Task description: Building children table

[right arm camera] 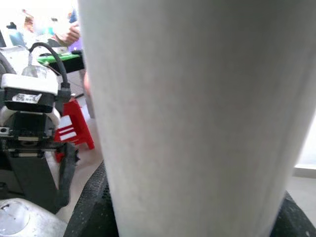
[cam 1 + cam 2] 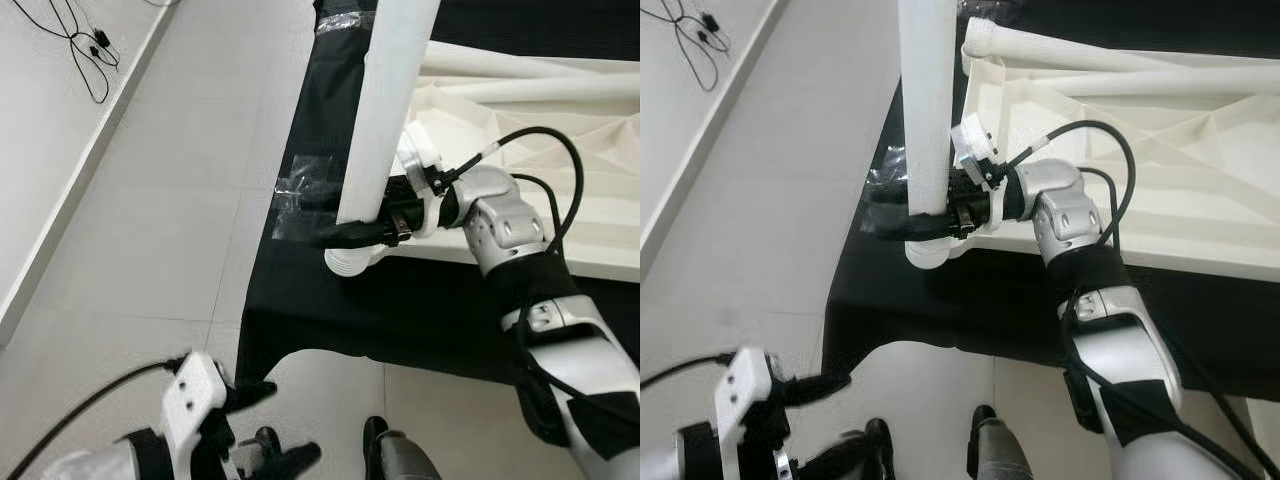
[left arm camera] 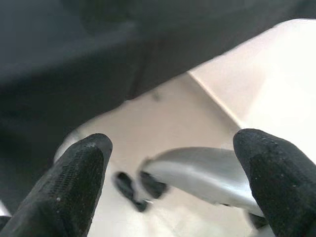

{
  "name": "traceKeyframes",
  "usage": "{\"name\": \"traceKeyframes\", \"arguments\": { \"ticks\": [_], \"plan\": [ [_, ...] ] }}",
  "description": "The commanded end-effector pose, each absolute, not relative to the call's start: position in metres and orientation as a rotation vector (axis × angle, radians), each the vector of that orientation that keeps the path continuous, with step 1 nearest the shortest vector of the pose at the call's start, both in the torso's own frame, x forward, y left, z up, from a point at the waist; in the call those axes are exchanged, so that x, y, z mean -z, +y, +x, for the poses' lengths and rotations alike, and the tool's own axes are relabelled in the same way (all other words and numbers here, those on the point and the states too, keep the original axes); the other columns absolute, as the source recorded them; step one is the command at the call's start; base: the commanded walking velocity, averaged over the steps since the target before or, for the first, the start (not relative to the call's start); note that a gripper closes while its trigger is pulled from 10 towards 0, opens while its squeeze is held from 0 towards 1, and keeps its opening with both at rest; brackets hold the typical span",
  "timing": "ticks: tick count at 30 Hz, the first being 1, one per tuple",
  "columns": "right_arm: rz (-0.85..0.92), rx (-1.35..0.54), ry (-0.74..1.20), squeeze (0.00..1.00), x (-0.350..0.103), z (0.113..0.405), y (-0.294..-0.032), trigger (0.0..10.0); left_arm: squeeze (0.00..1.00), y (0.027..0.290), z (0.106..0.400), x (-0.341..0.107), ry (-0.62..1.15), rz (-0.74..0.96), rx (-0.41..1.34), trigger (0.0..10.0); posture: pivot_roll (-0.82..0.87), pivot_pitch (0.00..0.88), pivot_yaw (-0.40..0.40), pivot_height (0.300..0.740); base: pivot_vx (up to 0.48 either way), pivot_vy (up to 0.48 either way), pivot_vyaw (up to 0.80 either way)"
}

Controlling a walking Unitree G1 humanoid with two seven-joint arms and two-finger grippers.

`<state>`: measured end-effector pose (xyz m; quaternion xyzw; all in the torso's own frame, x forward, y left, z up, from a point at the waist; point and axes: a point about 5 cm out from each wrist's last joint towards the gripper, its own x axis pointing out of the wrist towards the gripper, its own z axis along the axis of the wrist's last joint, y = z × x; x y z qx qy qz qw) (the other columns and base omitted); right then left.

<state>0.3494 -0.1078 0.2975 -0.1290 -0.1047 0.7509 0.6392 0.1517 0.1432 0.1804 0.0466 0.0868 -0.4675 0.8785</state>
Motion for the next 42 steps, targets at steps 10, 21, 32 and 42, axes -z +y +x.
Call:
{"name": "traceKeyframes", "arguments": {
  "ticks": [10,21,32,42],
  "plan": [
    [-0.241,-1.696,-0.215,0.0,-0.294,0.355,-0.114,10.0,0.0,0.145,0.153,-0.186,0.041,0.314,0.823,10.0,0.1,0.489,0.042,0.74,0.0,0.0,0.0],
    [-0.231,-1.698,-0.201,0.0,-0.302,0.35,-0.131,10.0,0.0,0.145,0.156,-0.185,-0.005,0.376,0.846,10.0,0.11,0.509,0.051,0.74,0.0,0.0,0.0],
    [-0.341,-1.741,-0.078,0.0,-0.285,0.343,-0.133,10.0,0.0,0.144,0.155,-0.183,-0.013,0.375,0.872,10.0,0.11,0.521,0.053,0.74,0.0,0.0,0.0],
    [-0.501,-1.771,0.037,0.0,-0.268,0.341,-0.128,10.0,0.0,0.144,0.155,-0.182,-0.021,0.376,0.88,10.0,0.11,0.524,0.053,0.74,0.0,0.0,0.0]
  ]
}}
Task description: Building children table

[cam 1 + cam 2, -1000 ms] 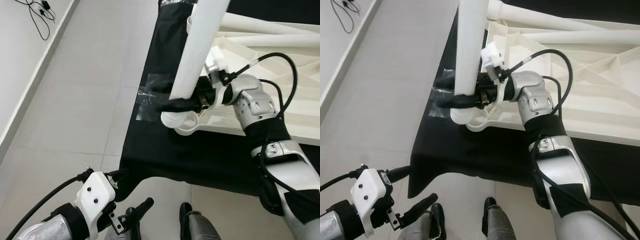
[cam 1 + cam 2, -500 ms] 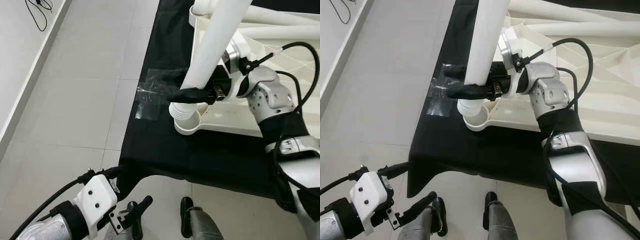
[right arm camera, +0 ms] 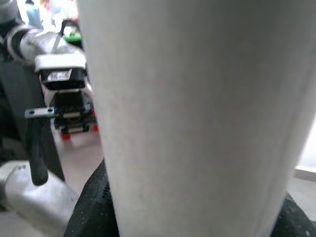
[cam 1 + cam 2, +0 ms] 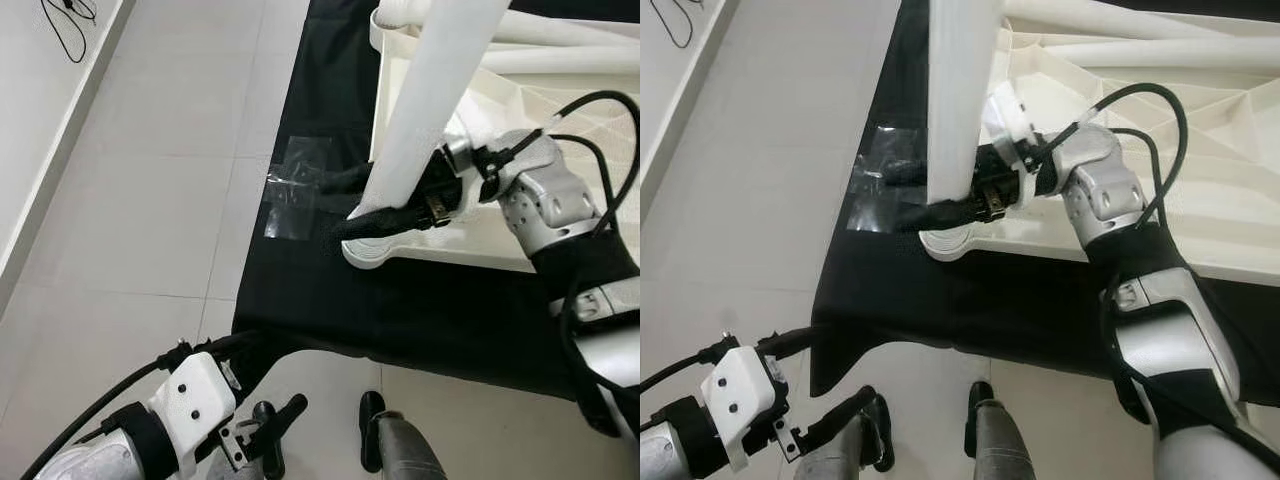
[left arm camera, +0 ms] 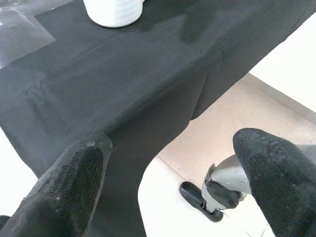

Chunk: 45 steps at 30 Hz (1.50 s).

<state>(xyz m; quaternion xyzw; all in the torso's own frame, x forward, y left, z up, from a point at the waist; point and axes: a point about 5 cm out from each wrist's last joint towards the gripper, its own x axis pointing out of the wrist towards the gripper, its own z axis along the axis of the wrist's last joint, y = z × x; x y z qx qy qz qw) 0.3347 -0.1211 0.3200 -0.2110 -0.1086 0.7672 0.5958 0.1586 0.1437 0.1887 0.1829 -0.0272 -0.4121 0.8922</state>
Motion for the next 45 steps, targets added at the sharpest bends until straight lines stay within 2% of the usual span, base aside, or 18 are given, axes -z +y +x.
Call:
{"name": "traceKeyframes", "arguments": {
  "ticks": [1,7,9,16,24,28,32,34,40,45],
  "plan": [
    [-0.527,-1.772,0.055,0.0,-0.266,0.342,-0.128,10.0,0.0,0.144,0.156,-0.182,-0.022,0.377,0.88,10.0,0.11,0.523,0.054,0.74,0.0,0.0,0.0],
    [-0.646,-1.791,0.115,0.0,-0.261,0.342,-0.126,10.0,0.0,0.144,0.156,-0.182,-0.024,0.379,0.88,10.0,0.11,0.523,0.055,0.74,0.0,0.0,0.0],
    [-0.75,-1.811,0.151,0.0,-0.259,0.341,-0.122,10.0,0.0,0.145,0.157,-0.181,-0.026,0.381,0.879,10.0,0.11,0.523,0.055,0.74,0.0,0.0,0.0],
    [-0.838,-1.82,0.154,0.0,-0.265,0.343,-0.116,10.0,0.0,0.145,0.158,-0.181,-0.028,0.385,0.879,10.0,0.1,0.515,0.053,0.74,0.0,0.0,0.0],
    [-0.699,-1.816,0.065,0.0,-0.279,0.346,-0.11,10.0,0.0,0.145,0.16,-0.179,-0.029,0.386,0.879,10.0,0.09,0.504,0.047,0.74,0.0,0.0,0.0],
    [-0.474,-1.708,-0.034,0.0,-0.288,0.359,-0.108,10.0,0.0,0.143,0.163,-0.176,-0.034,0.383,0.878,10.0,0.07,0.49,0.037,0.74,0.0,0.0,0.0],
    [-0.45,-1.678,-0.046,0.0,-0.287,0.361,-0.108,10.0,0.0,0.143,0.164,-0.176,-0.035,0.382,0.877,10.0,0.07,0.49,0.037,0.74,0.0,0.0,0.0],
    [-0.409,-1.602,-0.078,0.0,-0.283,0.363,-0.108,10.0,0.0,0.142,0.166,-0.173,-0.037,0.379,0.876,10.0,0.05,0.474,0.03,0.74,0.0,0.0,0.0],
    [-0.408,-1.486,-0.139,0.0,-0.268,0.354,-0.112,10.0,0.0,0.14,0.173,-0.169,-0.053,0.375,0.876,10.0,0.02,0.453,0.021,0.74,0.0,0.0,0.0],
    [-0.428,-1.383,-0.108,0.0,-0.257,0.353,-0.113,10.0,0.0,0.139,0.174,-0.169,-0.059,0.374,0.876,10.0,0.0,0.445,0.009,0.74,0.0,0.0,0.0]
  ]
}}
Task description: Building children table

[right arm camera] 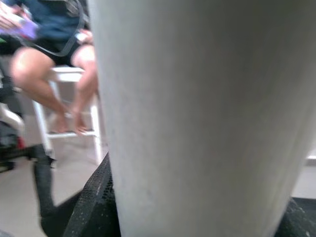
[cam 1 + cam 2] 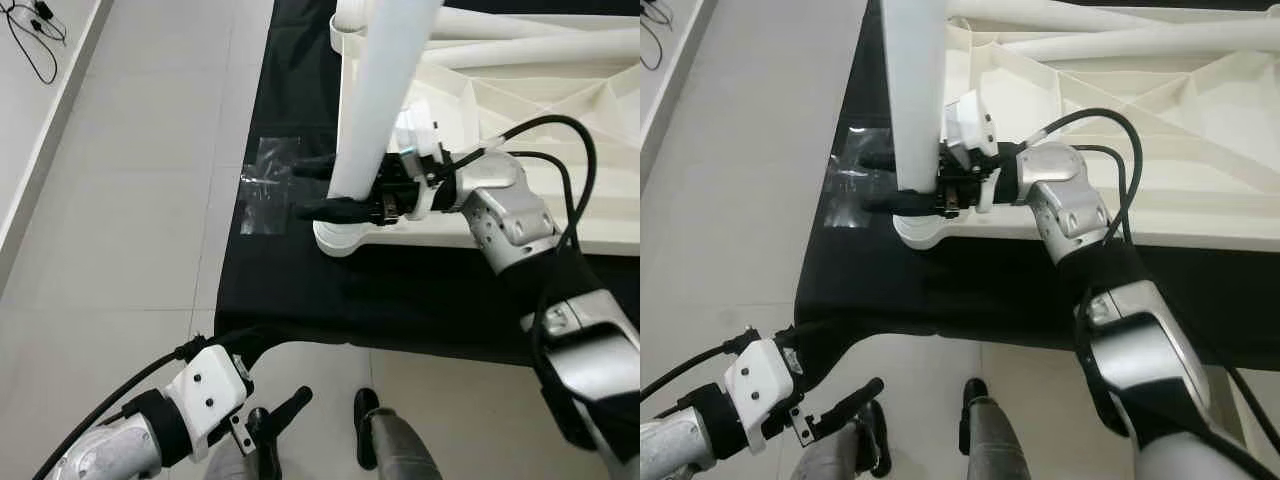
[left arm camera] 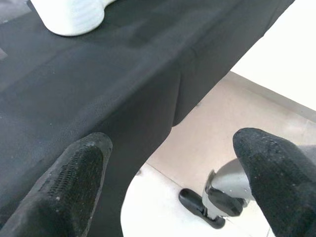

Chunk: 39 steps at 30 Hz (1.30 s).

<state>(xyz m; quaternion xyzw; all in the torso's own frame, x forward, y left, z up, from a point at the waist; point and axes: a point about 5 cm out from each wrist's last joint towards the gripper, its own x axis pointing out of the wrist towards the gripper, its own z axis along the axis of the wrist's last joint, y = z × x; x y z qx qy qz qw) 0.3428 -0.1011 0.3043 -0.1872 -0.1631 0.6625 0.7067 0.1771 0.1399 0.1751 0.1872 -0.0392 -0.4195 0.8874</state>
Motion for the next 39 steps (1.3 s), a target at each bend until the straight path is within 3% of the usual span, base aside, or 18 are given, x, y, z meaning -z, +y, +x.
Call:
{"name": "traceKeyframes", "arguments": {
  "ticks": [1,3,6,7,8,10,12,21,30,34,35,39],
  "plan": [
    [-0.42,-1.356,-0.102,0.0,-0.254,0.352,-0.112,10.0,0.0,0.138,0.175,-0.169,-0.062,0.373,0.875,10.0,0.0,0.444,0.006,0.74,0.0,0.0,0.0],
    [-0.412,-1.322,-0.093,0.0,-0.247,0.348,-0.11,10.0,0.0,0.138,0.176,-0.169,-0.066,0.373,0.874,10.0,-0.01,0.442,0.003,0.74,0.0,0.0,0.0],
    [-0.383,-1.035,0.091,0.0,-0.209,0.337,-0.093,10.0,0.0,0.137,0.179,-0.168,-0.075,0.376,0.866,10.0,-0.01,0.435,-0.003,0.74,0.0,0.0,0.0],
    [-0.383,-1.035,0.091,0.0,-0.209,0.337,-0.093,10.0,0.0,0.137,0.179,-0.168,-0.075,0.376,0.866,10.0,-0.01,0.435,-0.003,0.74,0.0,0.0,0.0],
    [-0.313,-0.892,0.137,0.0,-0.196,0.333,-0.084,10.0,0.0,0.138,0.18,-0.169,-0.077,0.378,0.864,10.0,-0.02,0.43,-0.003,0.74,0.0,0.0,0.0],
    [-0.313,-0.892,0.137,0.0,-0.196,0.333,-0.084,10.0,0.0,0.138,0.18,-0.169,-0.077,0.378,0.864,10.0,-0.02,0.43,-0.003,0.74,0.0,0.0,0.0],
    [-0.171,-0.686,0.171,0.0,-0.181,0.327,-0.073,10.0,0.0,0.138,0.183,-0.168,-0.083,0.385,0.861,10.0,-0.01,0.421,0.001,0.74,0.0,0.0,0.0],
    [-0.167,-0.532,0.101,0.0,-0.191,0.326,-0.061,10.0,0.0,0.14,0.195,-0.166,-0.097,0.407,0.851,10.0,-0.02,0.389,0.007,0.74,0.0,0.0,0.0],
    [-0.134,-0.614,-0.043,0.0,-0.215,0.321,-0.054,10.0,0.0,0.141,0.202,-0.164,-0.109,0.424,0.833,10.0,-0.02,0.374,0.008,0.74,0.0,0.0,0.0],
    [-0.152,-0.808,-0.126,0.0,-0.223,0.312,-0.049,10.0,0.0,0.142,0.204,-0.163,-0.113,0.428,0.832,10.0,-0.03,0.369,0.011,0.74,0.0,0.0,0.0],
    [-0.179,-1.014,-0.175,0.0,-0.225,0.304,-0.051,10.0,0.0,0.142,0.206,-0.162,-0.116,0.431,0.832,10.0,-0.02,0.369,0.014,0.74,0.0,0.0,0.0],
    [-0.213,-1.12,-0.176,0.0,-0.223,0.305,-0.059,10.0,0.0,0.142,0.207,-0.161,-0.118,0.433,0.833,10.0,-0.02,0.369,0.015,0.74,0.0,0.0,0.0]
  ]
}}
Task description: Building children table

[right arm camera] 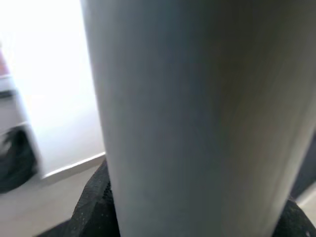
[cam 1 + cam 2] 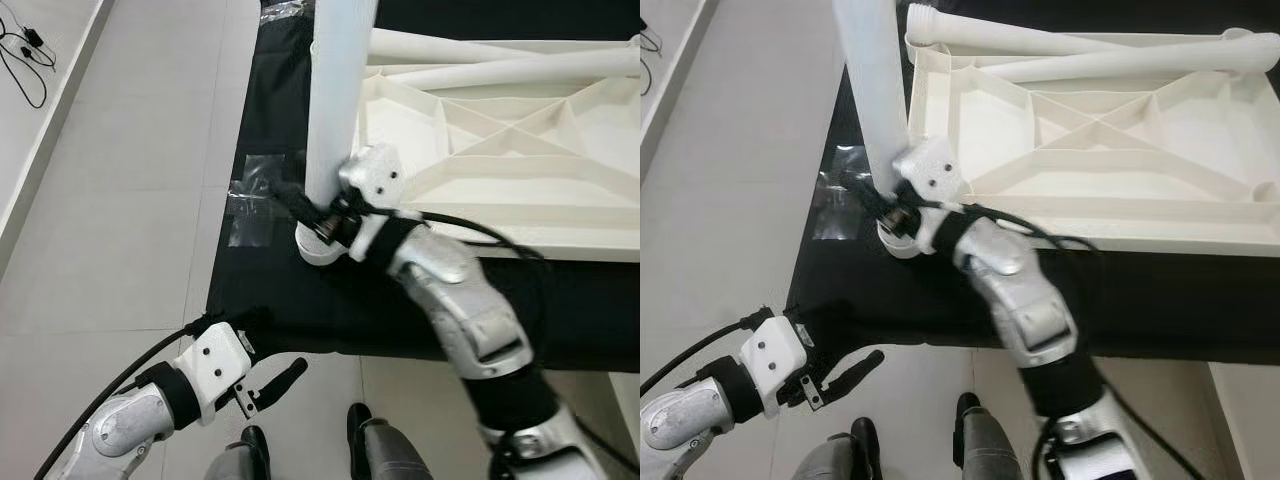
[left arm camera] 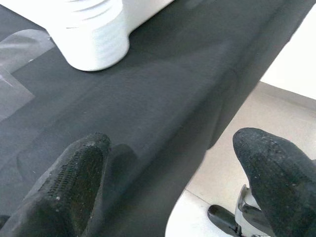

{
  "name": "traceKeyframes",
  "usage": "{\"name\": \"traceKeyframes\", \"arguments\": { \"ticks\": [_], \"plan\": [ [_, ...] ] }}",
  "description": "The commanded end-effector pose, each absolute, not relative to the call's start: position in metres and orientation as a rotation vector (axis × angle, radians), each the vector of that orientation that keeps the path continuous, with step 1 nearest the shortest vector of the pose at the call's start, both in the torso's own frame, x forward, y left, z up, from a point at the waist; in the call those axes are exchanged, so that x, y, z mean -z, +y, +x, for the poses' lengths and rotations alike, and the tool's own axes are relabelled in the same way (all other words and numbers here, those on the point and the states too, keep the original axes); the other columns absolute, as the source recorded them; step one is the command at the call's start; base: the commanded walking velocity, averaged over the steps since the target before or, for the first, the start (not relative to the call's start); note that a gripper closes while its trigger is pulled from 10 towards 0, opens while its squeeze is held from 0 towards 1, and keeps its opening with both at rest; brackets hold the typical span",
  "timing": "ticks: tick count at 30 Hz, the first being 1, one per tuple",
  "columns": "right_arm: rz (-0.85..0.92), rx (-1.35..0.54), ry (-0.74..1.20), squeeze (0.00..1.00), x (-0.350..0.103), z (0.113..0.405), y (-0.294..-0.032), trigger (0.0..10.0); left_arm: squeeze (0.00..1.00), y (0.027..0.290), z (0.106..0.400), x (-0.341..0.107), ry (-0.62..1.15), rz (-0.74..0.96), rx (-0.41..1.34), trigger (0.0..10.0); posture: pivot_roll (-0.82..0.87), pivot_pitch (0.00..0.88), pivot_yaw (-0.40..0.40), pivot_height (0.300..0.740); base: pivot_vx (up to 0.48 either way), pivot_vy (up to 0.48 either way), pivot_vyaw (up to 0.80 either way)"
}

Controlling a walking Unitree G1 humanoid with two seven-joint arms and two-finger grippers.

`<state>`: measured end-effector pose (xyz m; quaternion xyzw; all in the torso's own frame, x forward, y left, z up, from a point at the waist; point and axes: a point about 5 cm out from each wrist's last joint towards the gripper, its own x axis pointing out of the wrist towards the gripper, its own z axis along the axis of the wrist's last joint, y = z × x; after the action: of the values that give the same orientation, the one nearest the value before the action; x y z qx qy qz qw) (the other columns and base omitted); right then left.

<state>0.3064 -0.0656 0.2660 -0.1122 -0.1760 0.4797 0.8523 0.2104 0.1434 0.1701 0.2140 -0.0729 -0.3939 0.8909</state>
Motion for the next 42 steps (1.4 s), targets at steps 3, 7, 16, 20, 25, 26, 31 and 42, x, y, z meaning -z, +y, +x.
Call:
{"name": "traceKeyframes", "arguments": {
  "ticks": [3,7,16,20,25,26,31,42],
  "plan": [
    [-0.253,-1.196,-0.158,0.0,-0.223,0.312,-0.066,10.0,0.0,0.142,0.207,-0.161,-0.121,0.435,0.833,10.0,-0.01,0.373,0.017,0.74,0.0,0.0,0.0],
    [-0.356,-1.385,-0.102,0.0,-0.229,0.323,-0.074,10.0,0.0,0.142,0.204,-0.162,-0.125,0.435,0.833,10.0,-0.01,0.386,0.015,0.74,0.0,0.0,0.0],
    [-0.448,-1.595,-0.05,0.0,-0.25,0.336,-0.079,10.0,0.0,0.141,0.197,-0.165,-0.127,0.423,0.84,10.0,0.01,0.416,0.011,0.74,0.0,0.0,0.0],
    [-0.458,-1.674,-0.031,0.0,-0.259,0.34,-0.08,10.0,0.0,0.139,0.191,-0.166,-0.124,0.414,0.845,10.0,0.02,0.436,0.003,0.74,0.0,0.0,0.0],
    [-0.407,-1.727,-0.017,0.0,-0.264,0.347,-0.079,10.0,0.0,0.137,0.183,-0.168,-0.121,0.401,0.852,10.0,0.03,0.453,-0.001,0.74,0.0,0.0,0.0],
    [-0.397,-1.723,-0.016,0.0,-0.263,0.348,-0.079,10.0,0.0,0.136,0.181,-0.168,-0.119,0.397,0.853,10.0,0.03,0.46,-0.002,0.74,0.0,0.0,0.0],
    [-0.327,-1.656,-0.041,0.0,-0.258,0.354,-0.074,10.0,0.0,0.136,0.175,-0.17,-0.112,0.391,0.854,10.0,0.04,0.473,0.001,0.74,0.0,0.0,0.0],
    [-0.282,-1.29,-0.001,0.0,-0.219,0.358,-0.082,10.0,0.0,0.135,0.168,-0.173,-0.097,0.377,0.859,10.0,0.03,0.496,0.002,0.74,0.0,0.0,0.0]
  ]
}}
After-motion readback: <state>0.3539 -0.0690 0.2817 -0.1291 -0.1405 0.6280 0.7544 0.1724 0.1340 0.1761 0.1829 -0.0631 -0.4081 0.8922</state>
